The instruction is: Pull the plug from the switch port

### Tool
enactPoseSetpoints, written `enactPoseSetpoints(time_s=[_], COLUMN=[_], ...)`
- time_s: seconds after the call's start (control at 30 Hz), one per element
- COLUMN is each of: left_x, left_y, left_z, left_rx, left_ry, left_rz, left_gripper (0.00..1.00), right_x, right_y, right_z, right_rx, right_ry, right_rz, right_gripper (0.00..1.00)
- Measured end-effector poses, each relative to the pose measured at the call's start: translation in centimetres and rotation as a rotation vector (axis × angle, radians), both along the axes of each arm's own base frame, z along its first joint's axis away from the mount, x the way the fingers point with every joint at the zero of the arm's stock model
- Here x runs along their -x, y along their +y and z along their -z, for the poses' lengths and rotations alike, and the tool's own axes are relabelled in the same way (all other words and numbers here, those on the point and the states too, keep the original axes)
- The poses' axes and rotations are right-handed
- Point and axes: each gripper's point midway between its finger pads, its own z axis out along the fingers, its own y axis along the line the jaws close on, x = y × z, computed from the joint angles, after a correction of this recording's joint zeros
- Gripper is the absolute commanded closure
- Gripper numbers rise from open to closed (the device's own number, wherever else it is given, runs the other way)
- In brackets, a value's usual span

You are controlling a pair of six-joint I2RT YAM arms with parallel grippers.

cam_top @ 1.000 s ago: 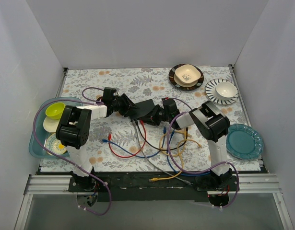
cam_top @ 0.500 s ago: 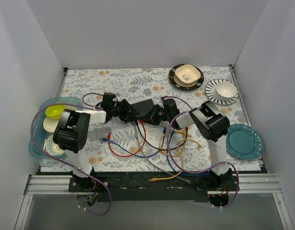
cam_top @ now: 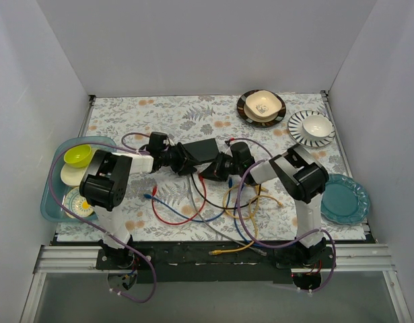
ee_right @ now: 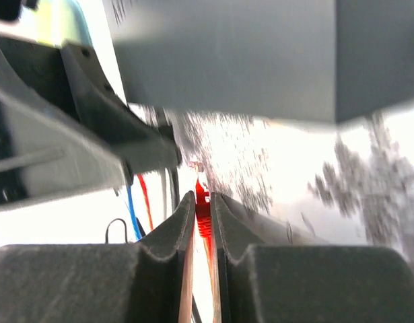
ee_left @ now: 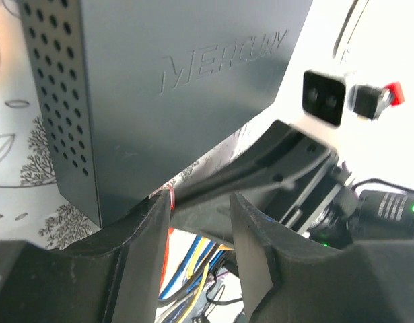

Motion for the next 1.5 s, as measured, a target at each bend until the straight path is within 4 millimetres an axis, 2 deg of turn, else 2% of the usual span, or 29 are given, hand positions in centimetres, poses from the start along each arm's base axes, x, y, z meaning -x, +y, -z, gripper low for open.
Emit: enactPoseSetpoints(time_s=[0.13,0.27,0.3,0.33,0.37,0.43,0.53,0.6,0.67,0.77,0.83,0.9,0.97,1.07,1.13,1.23,1.37,1.43,1.5], left_x=[-0.3,-0.5,-0.6,-0.7,-0.8,-1.2,-1.9,-2.3,-2.7,-3.2,-3.7,-3.8,-3.6,-3.2,-3.0,-2.0,0.6,1.9,2.6], left_y=[0.1,0.5,0.7,0.9,1.1,1.6,2.2,2.6,2.8,3.0,3.1,3.4,3.9,4.7,5.3,6.2,7.2,7.4,7.6], left_z=[0.0,0.0,-0.1,-0.2,-0.4,-1.2,-2.9,-4.4,-6.0,-7.7,-8.1,-7.9,-7.2,-6.1,-5.3,-3.9,-2.0,-1.3,-0.6], left_rx=[-0.006,-0.021,-0.027,-0.033,-0.041,-0.047,-0.037,-0.024,-0.013,-0.013,-0.024,-0.040,-0.065,-0.106,-0.131,-0.161,-0.181,-0.188,-0.197], left_ry=[-0.001,-0.006,-0.009,-0.014,-0.020,-0.038,-0.080,-0.115,-0.157,-0.200,-0.218,-0.214,-0.189,-0.151,-0.123,-0.079,-0.003,0.029,0.054], left_rz=[-0.012,-0.024,-0.029,-0.034,-0.042,-0.059,-0.087,-0.108,-0.124,-0.137,-0.147,-0.156,-0.166,-0.179,-0.194,-0.219,-0.249,-0.253,-0.255], left_gripper=[0.59,0.58,0.58,0.57,0.56,0.55,0.53,0.53,0.53,0.53,0.53,0.54,0.54,0.55,0.55,0.56,0.58,0.58,0.58], right_x=[1.3,1.9,1.7,1.6,1.4,0.9,0.6,0.1,-1.6,-4.6,-5.6,-5.7,-4.5,-2.5,-2.8,-6.2,-13.8,-17.2,-20.4], right_y=[-1.8,-6.4,-7.9,-9.2,-10.5,-12.3,-13.3,-12.9,-11.3,-7.3,-4.4,-2.3,-1.2,-1.4,-1.9,-2.2,-1.6,-1.5,-1.2], right_z=[0.0,0.0,0.1,0.0,0.0,-0.4,-1.6,-2.8,-5.1,-9.5,-11.1,-10.7,-8.4,-5.2,-4.7,-6.4,-10.3,-11.1,-10.6], right_rx=[0.035,0.111,0.140,0.168,0.198,0.251,0.326,0.352,0.354,0.290,0.233,0.199,0.195,0.240,0.269,0.278,0.249,0.236,0.232], right_ry=[0.002,0.005,-0.001,-0.011,-0.018,-0.045,-0.124,-0.161,-0.228,-0.345,-0.387,-0.387,-0.331,-0.250,-0.242,-0.291,-0.386,-0.406,-0.402], right_rz=[0.003,0.062,0.086,0.110,0.129,0.161,0.173,0.159,0.136,0.084,0.028,-0.022,-0.060,-0.082,-0.057,0.020,0.150,0.192,0.215], right_gripper=[0.99,0.98,0.89,0.69,0.62,0.50,0.46,0.46,0.47,0.50,0.53,0.54,0.55,0.57,0.59,0.65,0.74,0.78,0.78])
